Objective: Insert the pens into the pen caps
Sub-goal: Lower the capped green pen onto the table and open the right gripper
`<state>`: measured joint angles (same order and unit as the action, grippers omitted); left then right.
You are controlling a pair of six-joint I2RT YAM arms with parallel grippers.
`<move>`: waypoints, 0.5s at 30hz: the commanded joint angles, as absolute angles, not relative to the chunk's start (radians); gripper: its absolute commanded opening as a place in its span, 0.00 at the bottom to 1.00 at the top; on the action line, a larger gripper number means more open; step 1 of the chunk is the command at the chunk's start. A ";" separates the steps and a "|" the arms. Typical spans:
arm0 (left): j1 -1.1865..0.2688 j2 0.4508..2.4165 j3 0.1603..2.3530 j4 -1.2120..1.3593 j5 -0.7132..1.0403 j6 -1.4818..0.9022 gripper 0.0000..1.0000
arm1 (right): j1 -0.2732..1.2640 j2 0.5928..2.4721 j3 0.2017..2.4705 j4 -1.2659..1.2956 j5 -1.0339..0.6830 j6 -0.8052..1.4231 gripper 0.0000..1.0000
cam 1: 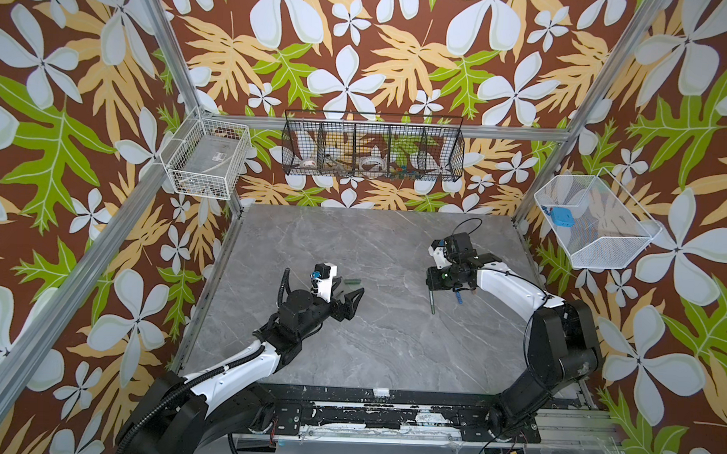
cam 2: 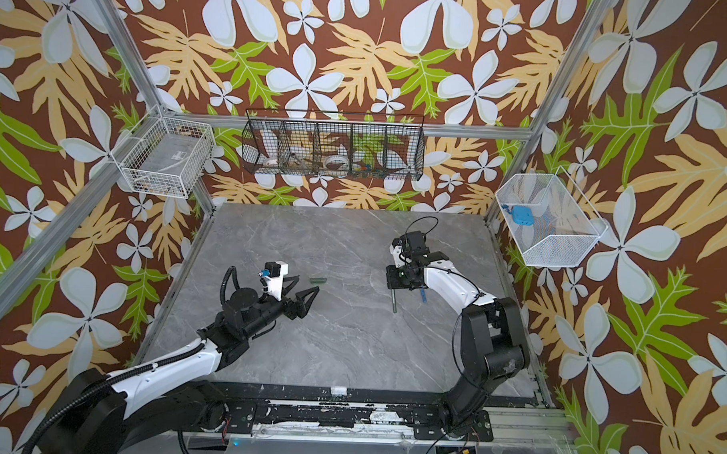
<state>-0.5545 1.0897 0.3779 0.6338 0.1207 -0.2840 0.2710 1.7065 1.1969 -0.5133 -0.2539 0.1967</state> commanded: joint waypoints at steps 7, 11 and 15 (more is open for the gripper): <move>-0.552 1.118 0.391 0.676 0.157 -0.288 0.88 | 0.241 1.833 1.270 -0.555 -0.244 0.168 0.00; -0.552 1.123 0.391 0.676 0.153 -0.284 0.89 | 0.239 1.897 1.324 -0.583 -0.190 0.152 0.00; -0.552 1.132 0.394 0.675 0.159 -0.283 0.89 | 0.223 1.946 1.375 -0.601 -0.167 0.145 0.00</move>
<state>-0.5545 1.1278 0.3862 0.6449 0.1482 -0.2871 0.2295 1.9308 1.3548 -0.5713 -0.2081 0.1551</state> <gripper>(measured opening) 0.890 0.064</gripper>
